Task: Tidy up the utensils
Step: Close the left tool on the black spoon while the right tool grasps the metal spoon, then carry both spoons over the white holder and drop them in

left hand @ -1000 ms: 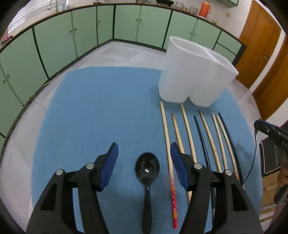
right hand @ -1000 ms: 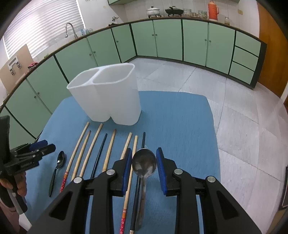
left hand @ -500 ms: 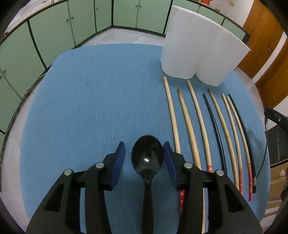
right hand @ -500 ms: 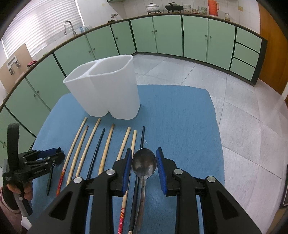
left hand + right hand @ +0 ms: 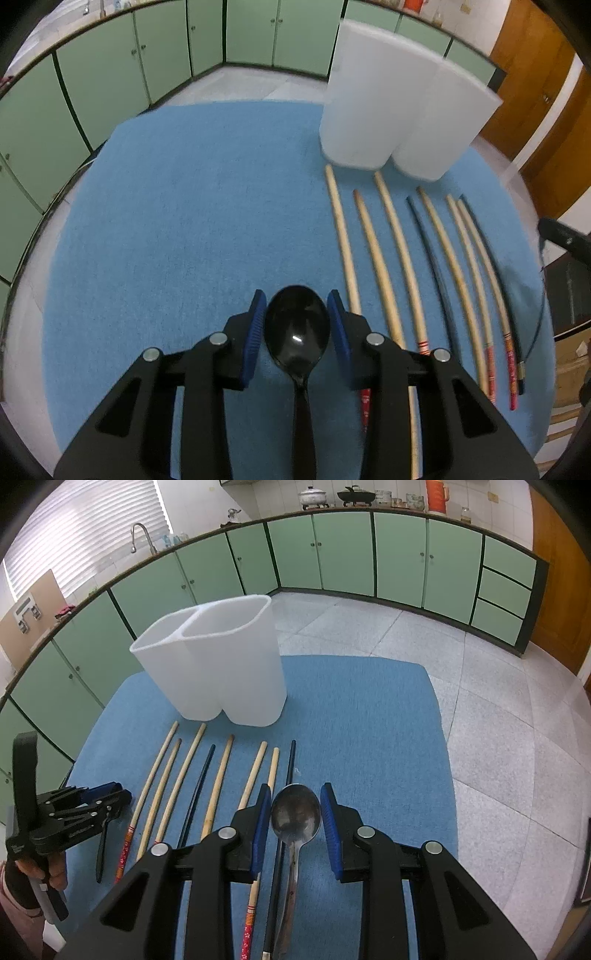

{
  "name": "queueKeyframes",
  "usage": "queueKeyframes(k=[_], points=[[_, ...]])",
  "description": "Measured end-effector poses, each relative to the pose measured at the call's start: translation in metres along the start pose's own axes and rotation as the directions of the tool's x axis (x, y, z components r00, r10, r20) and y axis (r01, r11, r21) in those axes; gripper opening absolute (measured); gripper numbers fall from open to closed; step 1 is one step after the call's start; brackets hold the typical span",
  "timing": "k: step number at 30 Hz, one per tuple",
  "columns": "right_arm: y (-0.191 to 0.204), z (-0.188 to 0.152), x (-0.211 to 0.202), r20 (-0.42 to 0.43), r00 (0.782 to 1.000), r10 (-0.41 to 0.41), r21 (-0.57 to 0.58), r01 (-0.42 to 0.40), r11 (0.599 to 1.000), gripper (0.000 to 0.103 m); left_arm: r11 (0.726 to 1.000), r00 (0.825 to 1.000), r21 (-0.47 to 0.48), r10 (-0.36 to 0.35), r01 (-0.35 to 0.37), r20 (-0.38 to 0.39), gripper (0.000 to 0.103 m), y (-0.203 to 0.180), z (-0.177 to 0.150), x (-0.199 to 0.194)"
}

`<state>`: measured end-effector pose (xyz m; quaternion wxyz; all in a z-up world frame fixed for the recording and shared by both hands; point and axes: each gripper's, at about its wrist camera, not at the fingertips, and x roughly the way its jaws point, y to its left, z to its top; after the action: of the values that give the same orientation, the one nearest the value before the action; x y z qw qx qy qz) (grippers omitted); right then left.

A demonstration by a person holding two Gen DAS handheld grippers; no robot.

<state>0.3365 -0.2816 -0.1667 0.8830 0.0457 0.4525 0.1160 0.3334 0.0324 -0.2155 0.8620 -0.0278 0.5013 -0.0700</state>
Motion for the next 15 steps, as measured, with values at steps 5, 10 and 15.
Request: queueKeyframes(k=[5,10,15], points=[[-0.001,0.002,-0.017,0.059,0.998,0.016,0.004,-0.016,1.000,0.027,1.000,0.992,-0.002,-0.010,0.010,0.125,0.033,0.000,0.003,-0.031],[0.002,0.007,-0.034,0.108,0.994,0.018,-0.017,-0.017,1.000,0.027,0.999,0.974,-0.029,-0.011,0.018,0.227,0.032,0.002,0.006,-0.059],[0.007,0.011,-0.045,0.140,0.990,0.014,-0.038,-0.009,0.999,0.027,0.999,0.960,-0.036,0.010,0.000,0.280,0.032,-0.001,0.007,-0.074]])
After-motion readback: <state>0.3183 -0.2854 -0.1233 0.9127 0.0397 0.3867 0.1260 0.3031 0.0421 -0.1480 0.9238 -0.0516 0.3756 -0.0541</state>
